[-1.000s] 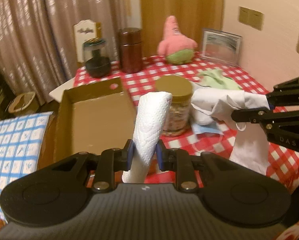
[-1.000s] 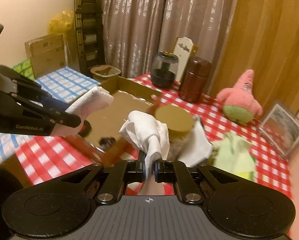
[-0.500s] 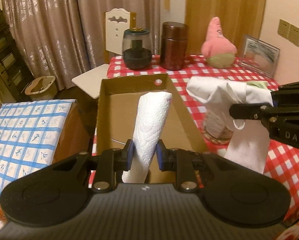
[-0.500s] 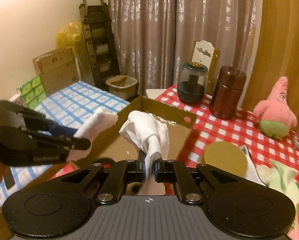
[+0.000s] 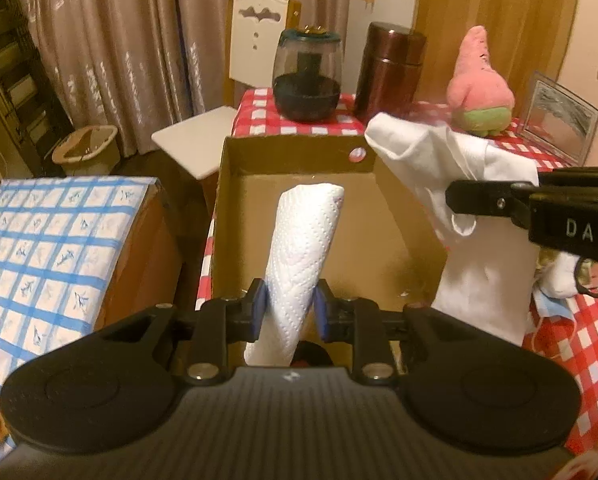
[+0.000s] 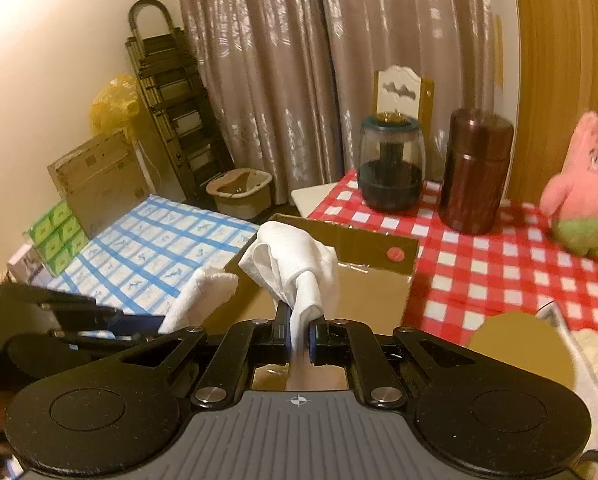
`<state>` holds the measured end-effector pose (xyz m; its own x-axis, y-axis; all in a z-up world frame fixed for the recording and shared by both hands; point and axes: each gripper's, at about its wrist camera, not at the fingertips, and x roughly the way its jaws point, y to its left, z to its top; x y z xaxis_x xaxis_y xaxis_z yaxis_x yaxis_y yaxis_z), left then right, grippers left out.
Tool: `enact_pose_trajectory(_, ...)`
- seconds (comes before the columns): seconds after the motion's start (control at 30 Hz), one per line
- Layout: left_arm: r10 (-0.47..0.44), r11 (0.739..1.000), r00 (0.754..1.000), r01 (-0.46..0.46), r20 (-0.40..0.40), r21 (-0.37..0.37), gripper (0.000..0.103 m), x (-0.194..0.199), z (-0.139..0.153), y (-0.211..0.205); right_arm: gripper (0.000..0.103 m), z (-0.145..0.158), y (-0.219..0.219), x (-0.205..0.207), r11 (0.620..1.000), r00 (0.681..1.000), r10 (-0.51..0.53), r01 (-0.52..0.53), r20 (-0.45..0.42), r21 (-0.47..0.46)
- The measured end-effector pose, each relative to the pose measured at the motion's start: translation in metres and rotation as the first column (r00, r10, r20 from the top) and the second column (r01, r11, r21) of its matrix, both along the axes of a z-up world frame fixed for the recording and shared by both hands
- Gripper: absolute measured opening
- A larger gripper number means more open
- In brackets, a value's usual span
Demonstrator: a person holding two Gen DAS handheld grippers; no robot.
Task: Organize soft objects
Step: 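Lift and carry the paper towel roll and white cloth over the cardboard box, then open both tools to drop the roll and cloth into the box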
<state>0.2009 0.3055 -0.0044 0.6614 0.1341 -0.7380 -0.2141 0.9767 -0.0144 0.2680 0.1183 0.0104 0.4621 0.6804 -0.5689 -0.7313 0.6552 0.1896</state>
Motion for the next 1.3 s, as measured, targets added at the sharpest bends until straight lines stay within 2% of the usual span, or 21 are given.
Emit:
enact_pose_trajectory(0.17, 0.008, 1.0, 1.0, -0.008, -0.02, -0.014, 0.024, 0.007, -0.017, 0.006, 0.008, -0.009, 0.007, 0.015, 0.999, 0.999, -0.004, 0.005, -0.032, 0.035)
enact_pose_trajectory(0.3, 0.016, 1.0, 0.999, -0.016, -0.029, -0.021, 0.025, 0.012, -0.026, 0.007, 0.008, -0.02, 0.012, 0.021, 1.0, 0.999, 0.01, -0.009, -0.053, 0.02)
enact_pose_trajectory(0.4, 0.024, 0.999, 0.999, -0.025, -0.033, -0.02, 0.033, 0.013, -0.029, 0.008, 0.01, -0.031, 0.014, 0.024, 1.0, 0.997, 0.024, -0.024, -0.068, 0.004)
enact_pose_trajectory(0.47, 0.028, 0.999, 0.999, -0.029, -0.026, -0.028, 0.036, 0.011, -0.029, 0.008, 0.019, -0.037, 0.013, 0.025, 1.0, 0.997, 0.025, -0.025, -0.079, 0.005)
enact_pose_trajectory(0.53, 0.03, 0.999, 0.999, -0.031, -0.025, -0.029, 0.037, 0.007, -0.029, 0.008, 0.054, -0.038, 0.01, 0.023, 1.0, 0.997, 0.023, -0.021, -0.073, 0.023)
enact_pose_trajectory(0.57, 0.032, 0.999, 0.999, -0.033, -0.026, -0.029, 0.038, 0.006, -0.029, 0.008, 0.059, -0.038, 0.008, 0.023, 0.999, 0.997, 0.021, -0.019, -0.07, 0.032)
enact_pose_trajectory(0.77, 0.048, 0.998, 0.999, -0.048, -0.018, -0.032, 0.039, -0.007, -0.023, 0.004, 0.06, -0.025, -0.006, 0.016, 0.999, 0.999, 0.007, -0.005, -0.046, 0.049)
enact_pose_trajectory(0.97, 0.061, 0.997, 0.998, -0.06, 0.003, -0.039, 0.044, -0.026, -0.007, -0.013, 0.06, -0.009, -0.036, -0.001, 0.999, 1.0, -0.028, 0.028, -0.012, 0.042)
enact_pose_trajectory(1.1, 0.06, 0.998, 0.998, -0.059, 0.025, -0.038, 0.062, -0.041, 0.008, -0.034, 0.06, -0.001, -0.066, -0.021, 0.998, 0.998, -0.056, 0.055, 0.008, 0.041)
enact_pose_trajectory(1.3, 0.031, 0.999, 0.997, -0.028, 0.075, -0.041, 0.08, -0.059, 0.031, -0.072, 0.061, 0.007, -0.116, -0.054, 0.993, 0.994, -0.112, 0.111, 0.014, 0.038)
